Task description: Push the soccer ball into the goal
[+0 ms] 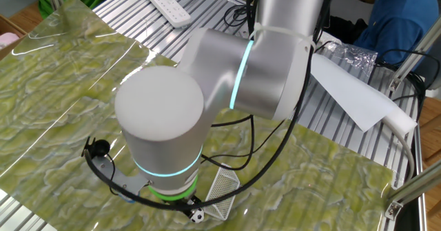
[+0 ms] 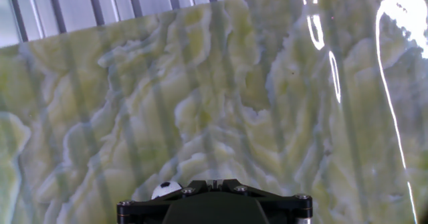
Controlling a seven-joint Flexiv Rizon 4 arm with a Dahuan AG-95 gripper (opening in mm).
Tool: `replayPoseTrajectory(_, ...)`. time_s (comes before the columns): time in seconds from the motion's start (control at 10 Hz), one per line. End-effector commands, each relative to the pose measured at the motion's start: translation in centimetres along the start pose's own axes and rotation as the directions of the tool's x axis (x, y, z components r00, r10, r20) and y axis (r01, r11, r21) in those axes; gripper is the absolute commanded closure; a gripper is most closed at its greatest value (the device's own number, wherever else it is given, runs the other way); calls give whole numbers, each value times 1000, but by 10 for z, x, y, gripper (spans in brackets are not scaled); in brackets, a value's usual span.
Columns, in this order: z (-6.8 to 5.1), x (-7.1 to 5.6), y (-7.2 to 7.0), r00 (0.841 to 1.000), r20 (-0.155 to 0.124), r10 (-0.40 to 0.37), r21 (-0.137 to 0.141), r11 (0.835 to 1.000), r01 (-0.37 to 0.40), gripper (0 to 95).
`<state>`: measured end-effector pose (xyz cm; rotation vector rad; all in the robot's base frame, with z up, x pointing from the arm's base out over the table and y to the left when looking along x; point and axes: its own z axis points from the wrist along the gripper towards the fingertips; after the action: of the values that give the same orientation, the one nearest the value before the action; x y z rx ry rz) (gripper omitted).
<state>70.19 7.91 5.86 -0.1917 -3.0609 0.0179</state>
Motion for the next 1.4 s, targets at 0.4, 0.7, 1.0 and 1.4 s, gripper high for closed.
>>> replayPoseTrajectory(0.4,1,-1,1,994,-14,-108,-23,994,108,950)
replayPoseTrajectory(0.7,1,-1,1,994,-6,-106,-63,992,105,950)
replayPoseTrajectory(1.0,1,-1,1,996,2,-88,-62,994,88,950)
replayPoseTrajectory(1.4,1,-1,1,993,-5,-122,-62,991,121,950)
